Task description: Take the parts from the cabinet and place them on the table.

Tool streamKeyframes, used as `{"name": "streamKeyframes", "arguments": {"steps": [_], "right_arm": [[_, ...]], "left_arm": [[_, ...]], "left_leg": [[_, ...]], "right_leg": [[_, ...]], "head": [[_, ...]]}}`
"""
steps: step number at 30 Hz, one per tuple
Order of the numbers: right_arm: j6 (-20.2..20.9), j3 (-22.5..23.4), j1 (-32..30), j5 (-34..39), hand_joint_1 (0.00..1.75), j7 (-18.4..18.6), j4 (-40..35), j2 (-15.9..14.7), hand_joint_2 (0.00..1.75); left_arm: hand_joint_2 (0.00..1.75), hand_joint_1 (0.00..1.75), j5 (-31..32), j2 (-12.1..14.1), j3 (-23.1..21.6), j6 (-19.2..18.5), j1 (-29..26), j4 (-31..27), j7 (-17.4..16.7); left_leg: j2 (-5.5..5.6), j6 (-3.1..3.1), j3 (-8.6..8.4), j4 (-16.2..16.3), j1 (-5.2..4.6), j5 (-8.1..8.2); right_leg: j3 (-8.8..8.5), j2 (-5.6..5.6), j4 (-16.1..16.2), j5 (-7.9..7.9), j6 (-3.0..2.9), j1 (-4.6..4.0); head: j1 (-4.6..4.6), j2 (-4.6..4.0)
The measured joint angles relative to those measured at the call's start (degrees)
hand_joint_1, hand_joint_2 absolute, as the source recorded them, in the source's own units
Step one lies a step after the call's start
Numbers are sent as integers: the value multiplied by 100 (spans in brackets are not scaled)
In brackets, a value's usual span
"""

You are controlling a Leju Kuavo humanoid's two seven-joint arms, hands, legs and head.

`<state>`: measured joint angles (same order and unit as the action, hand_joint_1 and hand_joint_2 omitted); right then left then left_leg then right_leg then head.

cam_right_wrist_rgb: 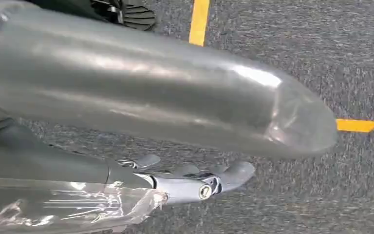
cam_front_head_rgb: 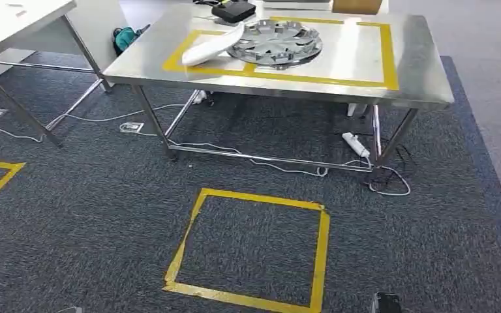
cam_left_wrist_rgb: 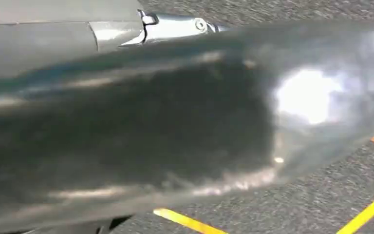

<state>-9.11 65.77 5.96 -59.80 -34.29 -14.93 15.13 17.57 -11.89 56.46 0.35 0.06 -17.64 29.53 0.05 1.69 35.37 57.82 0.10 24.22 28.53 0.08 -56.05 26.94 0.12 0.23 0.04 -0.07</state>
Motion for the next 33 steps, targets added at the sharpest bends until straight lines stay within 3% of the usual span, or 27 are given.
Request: {"name": "streamKeyframes", "arguments": {"steps": [2,3,4,5,6,8,9,10,11,12,13,14,15,17,18,26,28,29,30,32,33], "right_arm": [[2,-13,-8,-7,0,2,0,11,0],[4,-17,-17,-9,0,2,0,13,0],[24,-22,-18,-11,0,6,0,15,0],[39,-31,-17,-11,0,9,0,13,0],[48,-42,-15,-13,0,9,0,13,0],[61,-70,-13,-11,0,9,0,24,0],[63,-90,-12,-9,0,7,0,31,0],[63,-101,-8,-2,0,4,0,31,0],[63,-103,-4,9,0,4,0,31,0],[63,-107,-6,13,0,4,0,31,0],[66,-113,-14,15,0,4,0,31,0],[68,-122,-16,18,0,4,0,31,0],[70,-136,-16,24,0,4,0,31,0],[70,-149,-14,46,0,0,0,31,0],[70,-153,-16,68,0,0,0,31,0],[131,-184,-42,208,0,-11,0,46,0],[131,-184,-49,225,0,-20,0,52,0],[131,-184,-56,249,0,-28,0,52,0],[131,-184,-58,273,0,-37,0,52,0],[142,-184,-68,314,0,-92,-2,52,0],[164,-184,-84,352,0,-138,-4,50,0]], "left_arm": [[0,0,2,0,15,2,10,0,0],[0,0,11,0,26,11,9,0,0],[0,0,46,0,31,26,2,0,0],[0,0,70,0,33,33,-1,0,0],[0,0,101,0,35,33,1,0,2],[0,0,166,13,37,0,10,0,24],[0,0,207,18,39,-24,23,0,48],[0,0,255,15,42,-39,44,0,81],[0,0,293,11,44,-48,41,0,101],[0,0,328,9,46,-59,29,0,105],[0,0,358,20,52,-59,13,0,105],[0,0,365,28,68,-53,9,0,105],[0,0,396,33,83,-55,10,0,105],[0,0,479,33,112,-55,17,0,109],[0,0,529,33,140,-52,16,0,111],[0,0,817,33,317,17,27,0,171],[0,0,822,15,332,22,29,0,175],[0,0,826,11,347,22,42,0,179],[0,0,835,7,372,15,50,0,190],[0,0,916,-13,398,11,51,0,210],[0,0,971,-18,426,11,52,0,212]], "left_leg": [[0,49,323,909,10,607],[0,61,460,1361,10,822],[0,63,490,1581,10,900],[0,59,378,1525,10,843],[0,48,164,1234,11,696],[-1,12,-512,213,10,341],[0,-12,-830,-250,10,328],[12,-66,-838,-402,-3,349],[10,-89,-817,-401,5,322],[10,-79,-810,-400,-3,318],[9,-95,-814,-400,-18,308],[9,-121,-807,-400,-34,291],[8,-148,-796,-400,-47,274],[7,-192,-760,-390,-63,241],[4,-202,-736,-385,-69,223],[4,-295,-587,-296,-117,170],[0,-351,-589,-364,-71,83],[-6,-369,-582,-368,-50,57],[-2,-395,-553,-368,-38,39],[2,-385,-489,-366,-38,4],[7,-371,-457,-363,-35,-17]], "right_leg": [[141,9,-10,-111,-24,-5],[214,15,-14,-157,-22,-8],[277,17,-17,-196,-15,-8],[337,16,-18,-229,-7,-8],[383,13,-18,-258,6,-7],[438,7,-19,-325,45,-5],[445,8,-24,-359,79,-9],[494,12,-72,-367,98,-58],[530,20,-67,-363,81,-66],[547,19,-59,-307,-74,-65],[563,13,-50,-330,-147,-65],[566,14,-39,-374,-147,-56],[563,12,-7,-407,-94,-42],[528,13,37,-530,93,-18],[532,10,47,-561,133,-10],[624,8,69,-671,279,44],[636,12,67,-685,316,32],[740,0,-76,-516,326,38],[863,-1,-440,-222,336,38],[1228,1,-1445,317,364,49],[1341,2,-1808,473,375,49]], "head": [[-22,0],[-28,0],[-24,0],[-28,0],[-28,0],[-28,0],[-28,0],[-22,0],[-6,0],[-22,0],[-2,0],[-6,0],[2,0],[0,0],[-4,0],[-6,0],[-11,0],[-2,0],[29,0],[24,0],[35,0]]}}
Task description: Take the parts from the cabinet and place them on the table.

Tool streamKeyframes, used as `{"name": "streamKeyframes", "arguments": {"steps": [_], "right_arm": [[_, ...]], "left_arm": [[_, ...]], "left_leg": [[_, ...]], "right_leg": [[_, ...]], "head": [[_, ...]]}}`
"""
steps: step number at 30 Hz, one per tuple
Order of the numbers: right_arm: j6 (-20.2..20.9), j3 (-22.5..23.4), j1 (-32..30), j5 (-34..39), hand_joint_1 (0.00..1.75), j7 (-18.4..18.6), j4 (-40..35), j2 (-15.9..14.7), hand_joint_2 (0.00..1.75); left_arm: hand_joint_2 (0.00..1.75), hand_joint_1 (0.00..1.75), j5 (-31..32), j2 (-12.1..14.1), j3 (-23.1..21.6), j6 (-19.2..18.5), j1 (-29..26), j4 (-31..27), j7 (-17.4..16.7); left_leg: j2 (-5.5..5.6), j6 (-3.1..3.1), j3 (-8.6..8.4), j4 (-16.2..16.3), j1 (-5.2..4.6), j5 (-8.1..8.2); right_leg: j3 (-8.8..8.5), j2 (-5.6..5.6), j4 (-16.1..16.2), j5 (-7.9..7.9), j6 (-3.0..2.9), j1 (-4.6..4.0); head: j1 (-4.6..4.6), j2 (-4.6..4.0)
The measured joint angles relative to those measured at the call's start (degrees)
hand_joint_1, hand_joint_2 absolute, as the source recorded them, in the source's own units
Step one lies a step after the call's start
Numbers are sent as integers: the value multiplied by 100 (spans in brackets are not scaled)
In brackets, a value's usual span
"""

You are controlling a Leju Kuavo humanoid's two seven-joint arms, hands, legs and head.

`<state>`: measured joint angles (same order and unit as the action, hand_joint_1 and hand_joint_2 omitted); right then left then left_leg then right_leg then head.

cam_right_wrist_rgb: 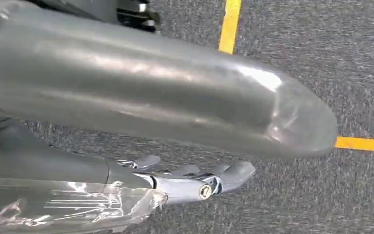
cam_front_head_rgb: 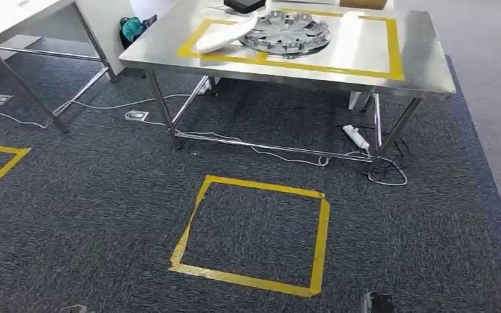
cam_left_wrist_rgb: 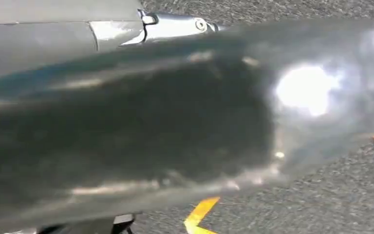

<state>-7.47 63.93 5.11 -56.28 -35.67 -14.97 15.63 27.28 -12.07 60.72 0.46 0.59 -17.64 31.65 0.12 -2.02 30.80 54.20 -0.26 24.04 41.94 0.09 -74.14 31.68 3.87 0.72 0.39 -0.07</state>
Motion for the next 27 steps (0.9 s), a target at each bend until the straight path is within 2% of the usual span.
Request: {"name": "streamKeyframes", "arguments": {"steps": [1,2,3,4,5,6,7,9,10,11,12,13,14,15,16,17,18,19,20,21,24,25,26,27], "right_arm": [[28,0,-22,46,0,-33,0,-7,0],[46,2,-46,89,0,-59,-2,-15,0],[94,4,-64,148,0,-91,-9,-28,0],[125,7,-80,197,0,-116,-15,-39,0],[155,11,-90,245,0,-131,-20,-44,0],[210,18,-93,262,0,-150,-20,-44,0],[234,22,-110,275,0,-168,-20,-48,0],[278,57,-144,319,0,-172,-26,-94,0],[301,63,-150,332,0,-173,-26,-98,0],[302,72,-147,343,0,-175,-28,-109,0],[302,85,-150,347,0,-175,-37,-116,0],[302,98,-161,347,0,-175,-42,-127,0],[299,105,-174,347,0,-175,-44,-136,0],[299,107,-184,347,0,-175,-50,-149,0],[299,109,-191,348,0,-175,-52,-157,0],[299,109,-194,347,0,-175,-55,-164,0],[299,109,-195,347,0,-175,-57,-168,0],[299,109,-193,347,0,-175,-57,-173,0],[299,109,-190,347,0,-175,-57,-173,0],[299,109,-195,347,0,-175,-59,-175,0],[297,111,-195,354,0,-172,-61,-186,0],[297,111,-189,371,0,-170,-66,-186,0],[299,114,-190,382,0,-173,-72,-186,0],[299,125,-198,393,0,-173,-77,-190,0]], "left_arm": [[0,0,57,-9,13,2,0,0,13],[0,0,109,-11,22,4,2,0,28],[0,0,170,-24,26,7,9,0,54],[0,0,232,-35,28,24,25,0,92],[0,0,300,-46,26,61,50,0,125],[0,0,373,-48,26,111,75,0,170],[0,0,431,-57,26,164,95,0,203],[0,0,509,-90,24,258,113,0,205],[0,0,524,-94,24,286,112,0,203],[0,0,551,-109,24,310,114,0,201],[0,0,570,-125,24,324,130,0,199],[0,0,583,-133,24,330,161,0,199],[0,0,605,-133,24,332,178,0,199],[0,0,636,-144,24,337,181,0,197],[0,0,638,-148,24,339,176,0,186],[0,0,642,-153,24,341,168,0,181],[0,0,642,-155,24,343,170,0,181],[0,0,642,-157,24,343,175,0,181],[0,0,645,-157,24,343,187,0,181],[0,0,647,-162,24,343,212,0,181],[0,0,688,-168,24,352,233,0,184],[0,0,727,-170,24,371,213,0,184],[0,0,756,-175,24,389,204,0,184],[0,0,798,-177,24,429,214,0,184]], "left_leg": [[12,22,23,2,7,-17],[45,52,44,8,21,-36],[77,74,58,18,37,-48],[120,106,74,39,62,-59],[148,155,94,85,63,-56],[180,204,133,117,40,-51],[202,231,146,124,40,-70],[228,303,170,100,72,-129],[257,329,198,117,79,-131],[176,348,226,193,80,-37],[99,369,339,447,74,173],[71,391,571,964,79,476],[63,401,784,1443,79,702],[62,403,951,1837,78,851],[61,399,1005,1994,79,868],[58,385,916,1890,77,758],[49,363,725,1564,75,566],[3,333,425,1045,68,326],[-147,294,93,488,52,134],[-350,285,-46,193,10,176],[-198,218,17,152,-23,167],[-151,172,22,134,-21,141],[-117,131,14,113,21,106],[-74,102,26,114,29,90]], "right_leg": [[-26,0,-58,10,5,3],[-213,0,157,-100,7,5],[-499,-4,585,-274,11,12],[-899,-42,1209,-482,27,36],[-1182,-182,1684,-503,57,72],[-1195,-271,1732,-431,17,27],[-1221,-199,1726,-463,-58,35],[-1184,-166,1664,-482,-147,-7],[-1165,-134,1676,-516,-203,14],[-1153,-102,1683,-541,-245,21],[-1133,-78,1683,-551,-291,18],[-1103,-34,1682,-564,-317,7],[-1078,17,1681,-571,-328,-4],[-1054,62,1679,-580,-338,-13],[-1039,109,1678,-587,-341,-22],[-1032,148,1678,-593,-342,-27],[-1029,188,1678,-599,-334,-33],[-1035,230,1678,-603,-327,-37],[-1045,273,1678,-606,-318,-40],[-1039,304,1660,-602,-284,-79],[-1027,437,1671,-616,-199,-77],[-1042,480,1679,-621,-162,-73],[-971,390,1625,-570,-114,-49],[-898,189,1395,-376,-76,-54]], "head": [[-7,0],[0,0],[-4,0],[-4,0],[-2,0],[5,0],[-20,0],[-13,0],[-9,0],[-24,0],[-46,0],[-59,0],[-59,0],[-57,0],[-59,0],[-59,0],[-59,0],[-59,0],[-59,0],[-61,0],[-61,0],[-65,0],[-63,0],[-20,0]]}}
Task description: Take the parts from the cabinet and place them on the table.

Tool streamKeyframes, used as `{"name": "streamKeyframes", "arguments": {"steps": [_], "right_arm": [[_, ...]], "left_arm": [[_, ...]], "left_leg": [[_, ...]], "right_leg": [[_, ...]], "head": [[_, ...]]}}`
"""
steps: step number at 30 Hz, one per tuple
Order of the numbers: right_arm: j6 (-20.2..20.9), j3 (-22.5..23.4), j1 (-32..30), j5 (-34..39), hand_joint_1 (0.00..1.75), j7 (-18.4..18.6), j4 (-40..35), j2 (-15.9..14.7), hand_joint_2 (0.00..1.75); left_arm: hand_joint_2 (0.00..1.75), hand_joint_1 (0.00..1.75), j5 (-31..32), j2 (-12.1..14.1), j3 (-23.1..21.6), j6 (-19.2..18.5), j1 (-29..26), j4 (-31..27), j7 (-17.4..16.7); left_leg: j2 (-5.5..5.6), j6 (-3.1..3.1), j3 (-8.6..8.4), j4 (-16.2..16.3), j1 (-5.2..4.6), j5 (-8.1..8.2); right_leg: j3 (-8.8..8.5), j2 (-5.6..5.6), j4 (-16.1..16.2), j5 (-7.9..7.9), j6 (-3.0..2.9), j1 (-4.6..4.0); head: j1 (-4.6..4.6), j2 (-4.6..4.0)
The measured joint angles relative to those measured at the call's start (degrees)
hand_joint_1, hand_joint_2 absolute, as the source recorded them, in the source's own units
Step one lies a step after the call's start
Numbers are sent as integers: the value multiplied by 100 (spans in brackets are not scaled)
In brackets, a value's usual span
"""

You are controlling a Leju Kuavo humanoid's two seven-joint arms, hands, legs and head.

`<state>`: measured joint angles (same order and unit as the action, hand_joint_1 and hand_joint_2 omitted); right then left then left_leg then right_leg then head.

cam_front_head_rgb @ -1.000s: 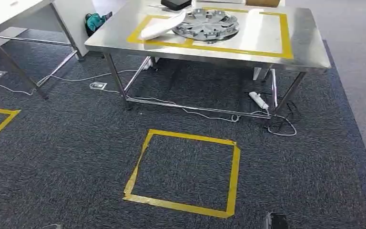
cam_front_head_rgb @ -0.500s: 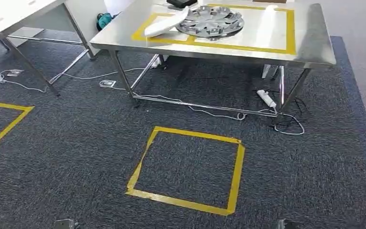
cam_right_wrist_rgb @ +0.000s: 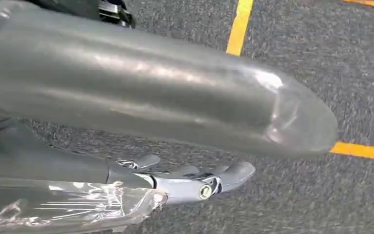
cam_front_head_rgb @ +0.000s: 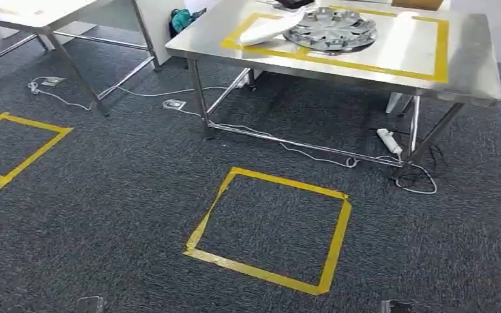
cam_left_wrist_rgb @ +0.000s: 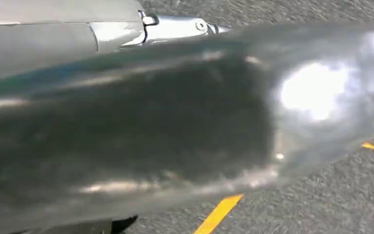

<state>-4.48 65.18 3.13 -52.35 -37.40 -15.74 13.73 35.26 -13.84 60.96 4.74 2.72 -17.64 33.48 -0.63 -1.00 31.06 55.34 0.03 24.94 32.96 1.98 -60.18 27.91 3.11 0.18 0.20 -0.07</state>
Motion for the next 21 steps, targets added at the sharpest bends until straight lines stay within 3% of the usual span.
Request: {"name": "streamKeyframes", "arguments": {"steps": [1,3,4,5,6,7,8,9,10,13,14,15,16,18,19,20,21], "right_arm": [[0,18,-11,11,0,4,-4,0,0],[11,66,-35,44,0,17,-13,-2,0],[13,85,-46,59,0,22,-13,-2,0],[11,109,-54,74,0,33,-24,-7,0],[11,129,-57,89,0,52,-39,-11,0],[11,146,-56,98,0,63,-50,-15,0],[13,166,-56,105,0,72,-68,-24,0],[15,186,-56,111,0,81,-81,-26,0],[18,210,-55,111,0,83,-85,-26,0],[33,265,-71,133,0,101,-114,-26,0],[41,271,-70,135,0,101,-120,-24,0],[42,280,-66,140,0,101,-138,-26,0],[42,304,-72,144,0,103,-151,-24,0],[55,341,-112,160,0,107,-177,-22,0],[59,361,-123,162,0,111,-184,-22,0],[61,372,-127,162,0,114,-188,-20,0],[61,378,-125,164,0,114,-192,-11,0]], "left_arm": [[0,0,55,-7,0,13,13,0,7],[0,0,166,-20,-2,48,24,0,9],[0,0,205,-24,-4,61,19,0,0],[0,0,251,-28,-4,98,17,0,-29],[0,0,286,-41,-4,131,20,0,-61],[0,0,321,-55,-9,164,27,0,-94],[0,0,369,-74,-13,201,40,0,-109],[0,0,393,-92,-17,225,54,0,-111],[0,0,417,-101,-22,229,78,0,-114],[0,0,498,-120,-31,264,69,0,-114],[0,0,513,-122,-33,273,64,0,-114],[0,0,535,-140,-37,282,60,0,-114],[0,0,557,-146,-37,282,79,0,-114],[0,0,590,-162,-46,282,104,0,-114],[0,0,601,-168,-48,282,97,0,-114],[0,0,607,-170,-48,282,80,0,-114],[0,0,610,-170,-48,282,71,0,-114]], "left_leg": [[45,-25,14,0,1,-11],[140,-45,42,3,-6,-24],[188,-47,44,4,-8,-29],[243,-43,42,6,-7,-33],[307,-35,37,7,-6,-38],[377,-20,30,7,-4,-47],[439,-8,25,8,1,-52],[480,18,35,10,-3,-61],[531,52,73,53,-31,-58],[681,183,137,17,27,-143],[643,192,150,42,27,-115],[374,222,204,172,1,-1],[220,251,374,523,7,230],[139,302,822,1481,23,673],[135,323,982,1823,36,771],[131,337,995,1856,55,721],[120,352,883,1655,71,562]], "right_leg": [[162,-98,-395,241,10,5],[572,-172,-1333,651,27,3],[671,-179,-1556,692,28,2],[639,-181,-1505,592,26,0],[468,-186,-1165,365,17,4],[223,-223,-676,114,1,10],[-65,-342,-119,-121,-16,23],[-220,-604,213,-122,-41,45],[-273,-618,337,-94,-51,66],[-269,-477,288,-130,-146,8],[-287,-402,345,-172,-203,58],[-296,-355,362,-182,-231,50],[-293,-289,367,-189,-252,48],[-280,-123,367,-186,-258,45],[-270,-45,366,-183,-262,48],[-262,21,366,-185,-259,53],[-259,80,365,-190,-248,63]], "head": [[6,0],[13,0],[2,0],[11,0],[9,0],[9,0],[11,0],[13,0],[-2,0],[0,0],[6,0],[-22,0],[-77,0],[-74,0],[-75,0],[-74,0],[-77,0]]}}
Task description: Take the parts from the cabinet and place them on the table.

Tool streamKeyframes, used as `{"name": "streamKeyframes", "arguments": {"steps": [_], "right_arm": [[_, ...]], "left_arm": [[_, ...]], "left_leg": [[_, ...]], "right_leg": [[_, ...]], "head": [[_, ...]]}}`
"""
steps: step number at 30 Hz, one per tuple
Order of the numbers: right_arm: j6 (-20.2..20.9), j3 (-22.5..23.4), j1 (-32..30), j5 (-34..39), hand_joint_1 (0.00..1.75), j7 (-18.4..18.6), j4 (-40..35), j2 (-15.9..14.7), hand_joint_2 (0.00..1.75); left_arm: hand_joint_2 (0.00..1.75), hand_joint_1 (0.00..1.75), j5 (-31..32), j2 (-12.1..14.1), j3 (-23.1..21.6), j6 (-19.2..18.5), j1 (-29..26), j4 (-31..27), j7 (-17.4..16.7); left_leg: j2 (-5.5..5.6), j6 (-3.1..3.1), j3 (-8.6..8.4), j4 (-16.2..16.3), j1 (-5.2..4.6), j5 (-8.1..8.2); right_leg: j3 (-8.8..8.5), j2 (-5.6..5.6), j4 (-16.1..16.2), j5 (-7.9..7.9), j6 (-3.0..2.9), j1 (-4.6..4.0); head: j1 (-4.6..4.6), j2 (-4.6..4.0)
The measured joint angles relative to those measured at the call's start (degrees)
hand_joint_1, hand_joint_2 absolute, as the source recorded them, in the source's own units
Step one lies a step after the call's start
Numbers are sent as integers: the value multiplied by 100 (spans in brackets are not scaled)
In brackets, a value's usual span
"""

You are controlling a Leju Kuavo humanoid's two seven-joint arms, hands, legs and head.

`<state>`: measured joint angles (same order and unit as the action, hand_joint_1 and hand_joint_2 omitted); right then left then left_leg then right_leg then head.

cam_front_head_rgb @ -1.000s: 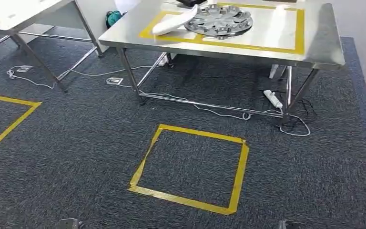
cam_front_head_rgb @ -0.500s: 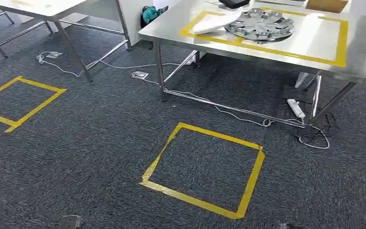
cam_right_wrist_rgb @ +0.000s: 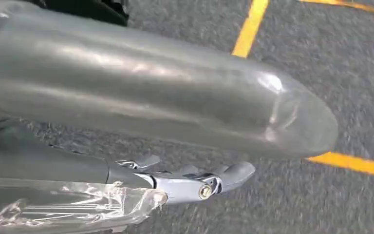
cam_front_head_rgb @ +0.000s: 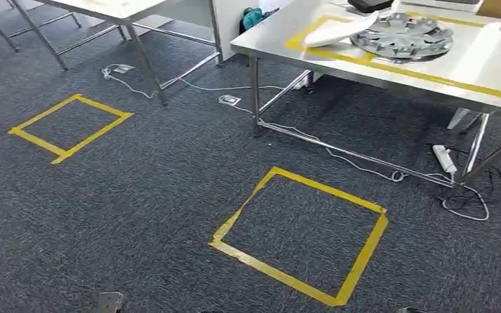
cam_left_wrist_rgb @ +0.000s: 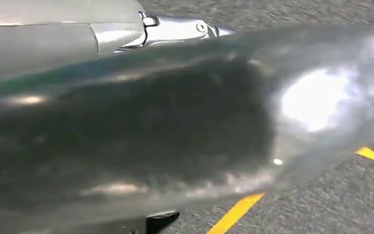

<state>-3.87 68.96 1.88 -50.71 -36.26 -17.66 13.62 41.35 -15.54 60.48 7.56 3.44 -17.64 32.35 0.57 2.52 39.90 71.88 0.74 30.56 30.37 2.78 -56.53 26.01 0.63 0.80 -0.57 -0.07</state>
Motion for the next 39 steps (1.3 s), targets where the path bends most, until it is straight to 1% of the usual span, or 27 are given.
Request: {"name": "streamKeyframes", "arguments": {"steps": [2,3,4,5,8,10,12,13,14,15,17,18,19,20,23,24,25,26,28,29,31,32,33,34,35,38,39], "right_arm": [[7,15,5,2,0,2,-9,17,0],[15,22,6,4,0,2,-15,17,0],[11,26,-8,13,0,2,-42,17,0],[11,26,1,15,0,4,-44,22,0],[11,39,17,31,0,15,-81,39,0],[11,77,8,46,0,24,-101,52,0],[13,129,-19,59,0,44,-120,72,0],[15,153,-29,61,0,50,-125,81,0],[15,175,-31,61,0,55,-125,85,0],[15,192,-34,63,0,59,-136,87,0],[15,223,-33,63,0,59,-166,107,0],[15,240,-31,63,0,59,-179,114,0],[20,273,-28,61,0,59,-195,118,0],[18,291,-21,70,0,57,-210,138,0],[24,319,-10,66,0,59,-240,184,0],[26,323,-11,66,0,59,-256,210,0],[26,334,-16,66,0,57,-280,212,0],[26,350,-29,68,0,59,-286,212,0],[26,358,-61,68,0,59,-295,212,0],[26,361,-61,68,0,59,-299,212,0],[33,361,-48,66,0,59,-308,225,0],[33,363,-42,66,0,59,-313,232,0],[35,365,-40,66,0,59,-315,243,0],[35,374,-46,66,0,61,-328,243,0],[35,387,-53,66,0,59,-334,249,0],[35,415,-16,66,0,59,-348,260,0],[35,417,-9,66,0,59,-354,264,0]], "left_arm": [[0,0,0,2,-2,2,6,0,0],[0,0,4,-7,-11,4,19,0,0],[0,0,7,-24,-28,2,54,0,0],[0,0,15,-33,-39,4,55,0,0],[0,0,83,-37,-52,18,19,0,-15],[0,0,129,-46,-83,24,35,0,-26],[0,0,166,-55,-105,24,62,0,-48],[0,0,188,-55,-116,24,60,0,-77],[0,0,195,-55,-125,24,52,0,-79],[0,0,210,-55,-131,28,50,0,-87],[0,0,245,-57,-138,33,61,0,-92],[0,0,251,-65,-142,35,69,0,-92],[0,0,258,-75,-151,37,81,0,-96],[0,0,264,-74,-155,39,91,0,-96],[0,0,297,-77,-181,48,67,0,-96],[0,0,304,-79,-188,48,66,0,-96],[0,0,304,-81,-199,48,76,0,-96],[0,0,304,-81,-214,48,96,0,-96],[0,0,304,-77,-230,48,119,0,-96],[0,0,306,-76,-232,48,110,0,-96],[0,0,308,-72,-232,48,95,0,-96],[0,0,315,-68,-234,50,96,0,-96],[0,0,324,-64,-238,50,106,0,-96],[0,0,323,-77,-245,50,127,0,-98],[0,0,326,-77,-254,50,163,0,-103],[0,0,345,-68,-262,46,134,0,-105],[0,0,345,-68,-262,46,126,0,-109]], "left_leg": [[-161,34,-554,-980,35,-462],[-449,58,-830,-1420,43,-576],[-475,16,-877,-1603,21,-508],[-373,-77,-839,-1563,20,-517],[-213,-216,-823,-1569,3,-527],[-107,-284,-811,-1572,16,-555],[23,-325,-781,-1570,-16,-579],[102,-336,-770,-1569,-41,-584],[175,-347,-765,-1567,-61,-590],[267,-349,-767,-1566,-76,-593],[434,-351,-777,-1566,-92,-601],[506,-349,-781,-1566,-91,-606],[557,-323,-755,-1545,-123,-610],[612,-298,-724,-1538,-95,-622],[793,-180,-660,-1570,-62,-688],[624,-176,-647,-1508,-70,-631],[340,-149,-538,-1304,-99,-457],[164,-115,-329,-888,-95,-219],[26,-67,135,46,-72,160],[6,-47,245,253,-55,172],[-27,-17,49,-131,-21,-153],[-96,-7,-219,-633,-11,-403],[-284,6,-542,-1187,-7,-608],[-597,24,-743,-1502,-23,-624],[-474,-75,-724,-1548,-21,-610],[-271,-189,-698,-1541,-55,-596],[-202,-245,-700,-1558,-14,-631]], "right_leg": [[-10,119,-8,3,54,31],[-21,173,-26,14,109,2],[26,215,-91,58,172,-21],[36,260,-56,52,200,-27],[-88,382,-9,56,298,12],[96,-110,-418,400,338,34],[534,-236,-1387,844,327,11],[754,-253,-1807,962,304,1],[840,-257,-1908,924,275,-17],[772,-267,-1725,744,238,-37],[359,-388,-801,220,143,-70],[129,-576,-315,19,96,-80],[54,-824,-111,111,55,-50],[47,-743,-85,92,103,-66],[6,-590,-53,39,47,-79],[-21,-494,-4,5,31,-44],[-29,-436,24,-3,-10,-43],[-27,-342,24,-3,-19,-47],[-23,-143,23,10,-28,-49],[-23,-60,23,16,-25,-44],[-35,86,22,34,-1,-29],[-53,157,21,46,18,-18],[-82,227,15,68,52,-12],[-66,278,-5,103,101,-62],[-23,329,-55,155,140,-77],[-182,517,-4,164,215,-62],[-130,390,-34,205,274,-20]], "head": [[2,0],[-4,0],[-55,0],[13,0],[17,0],[50,0],[63,0],[66,0],[63,0],[66,0],[68,0],[66,0],[57,0],[66,0],[52,0],[68,0],[9,0],[-7,0],[-2,0],[-4,0],[-4,0],[-4,0],[-6,0],[-24,0],[-24,0],[33,0],[22,0]]}}
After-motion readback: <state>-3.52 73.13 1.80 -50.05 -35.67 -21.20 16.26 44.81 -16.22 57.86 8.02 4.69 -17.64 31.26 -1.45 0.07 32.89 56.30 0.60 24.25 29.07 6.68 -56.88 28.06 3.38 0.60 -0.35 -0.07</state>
